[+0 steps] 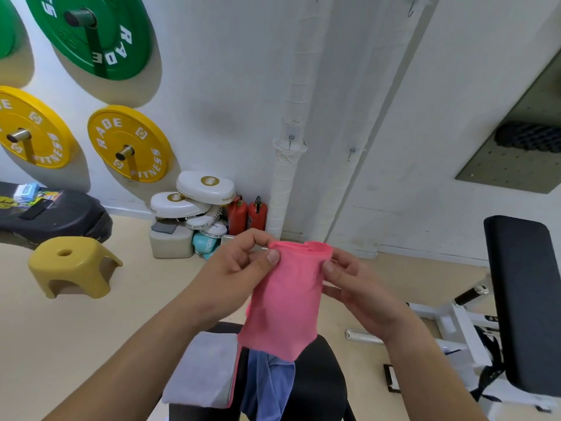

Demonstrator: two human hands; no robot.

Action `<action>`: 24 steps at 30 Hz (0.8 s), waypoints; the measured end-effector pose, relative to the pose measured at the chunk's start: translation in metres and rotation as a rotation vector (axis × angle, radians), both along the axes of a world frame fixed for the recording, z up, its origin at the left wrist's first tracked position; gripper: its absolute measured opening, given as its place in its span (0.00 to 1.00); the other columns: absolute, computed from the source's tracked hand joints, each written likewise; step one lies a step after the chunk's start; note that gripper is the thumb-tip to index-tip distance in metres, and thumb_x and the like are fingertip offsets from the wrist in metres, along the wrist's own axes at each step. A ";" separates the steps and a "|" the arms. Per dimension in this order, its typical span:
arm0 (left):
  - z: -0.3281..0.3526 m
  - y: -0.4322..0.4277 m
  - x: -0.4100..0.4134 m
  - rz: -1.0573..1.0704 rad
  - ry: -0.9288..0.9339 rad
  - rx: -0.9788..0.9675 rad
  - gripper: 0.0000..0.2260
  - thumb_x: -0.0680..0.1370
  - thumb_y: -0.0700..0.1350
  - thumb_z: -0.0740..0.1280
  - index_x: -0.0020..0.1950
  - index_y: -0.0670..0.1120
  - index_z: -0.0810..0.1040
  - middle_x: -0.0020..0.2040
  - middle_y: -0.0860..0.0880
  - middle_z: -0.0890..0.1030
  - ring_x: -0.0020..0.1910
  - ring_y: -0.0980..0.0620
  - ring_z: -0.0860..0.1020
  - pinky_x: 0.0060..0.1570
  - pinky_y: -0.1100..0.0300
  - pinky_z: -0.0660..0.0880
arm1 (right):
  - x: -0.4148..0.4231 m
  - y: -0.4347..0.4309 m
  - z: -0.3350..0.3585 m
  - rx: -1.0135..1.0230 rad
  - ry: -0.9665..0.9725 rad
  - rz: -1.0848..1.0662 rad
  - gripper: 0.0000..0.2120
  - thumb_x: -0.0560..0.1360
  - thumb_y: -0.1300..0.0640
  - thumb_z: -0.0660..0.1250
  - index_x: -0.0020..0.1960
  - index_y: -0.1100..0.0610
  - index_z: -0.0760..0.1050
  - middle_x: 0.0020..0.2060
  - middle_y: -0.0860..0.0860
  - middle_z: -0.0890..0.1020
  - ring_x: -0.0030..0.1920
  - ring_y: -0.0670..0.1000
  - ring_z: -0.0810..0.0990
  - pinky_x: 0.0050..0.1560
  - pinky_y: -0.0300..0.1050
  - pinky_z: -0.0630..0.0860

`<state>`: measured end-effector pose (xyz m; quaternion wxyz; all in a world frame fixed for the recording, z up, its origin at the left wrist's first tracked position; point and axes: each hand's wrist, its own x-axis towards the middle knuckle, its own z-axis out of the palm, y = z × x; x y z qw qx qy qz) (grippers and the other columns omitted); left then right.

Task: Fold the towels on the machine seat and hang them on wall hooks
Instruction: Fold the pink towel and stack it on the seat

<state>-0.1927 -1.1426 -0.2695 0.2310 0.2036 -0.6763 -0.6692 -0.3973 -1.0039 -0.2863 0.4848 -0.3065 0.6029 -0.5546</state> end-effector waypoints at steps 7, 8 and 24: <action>-0.022 0.001 0.000 0.149 -0.215 -0.320 0.04 0.83 0.51 0.64 0.52 0.58 0.78 0.32 0.49 0.81 0.28 0.61 0.71 0.31 0.65 0.67 | 0.006 -0.003 -0.016 -0.005 0.053 -0.345 0.06 0.75 0.62 0.74 0.49 0.56 0.79 0.39 0.51 0.85 0.42 0.53 0.81 0.42 0.46 0.78; -0.024 0.003 0.000 0.131 -0.213 -0.307 0.04 0.84 0.51 0.64 0.52 0.58 0.78 0.32 0.50 0.81 0.28 0.60 0.72 0.31 0.64 0.68 | 0.005 -0.002 -0.017 0.007 0.155 -0.355 0.09 0.75 0.64 0.74 0.51 0.53 0.79 0.41 0.50 0.86 0.45 0.53 0.81 0.45 0.47 0.79; -0.052 0.020 -0.009 -0.234 -0.261 0.025 0.19 0.74 0.53 0.78 0.62 0.51 0.79 0.51 0.49 0.87 0.49 0.52 0.86 0.47 0.55 0.84 | 0.014 -0.020 0.032 0.043 0.755 -0.104 0.06 0.76 0.48 0.73 0.43 0.48 0.83 0.38 0.41 0.85 0.40 0.38 0.81 0.40 0.29 0.73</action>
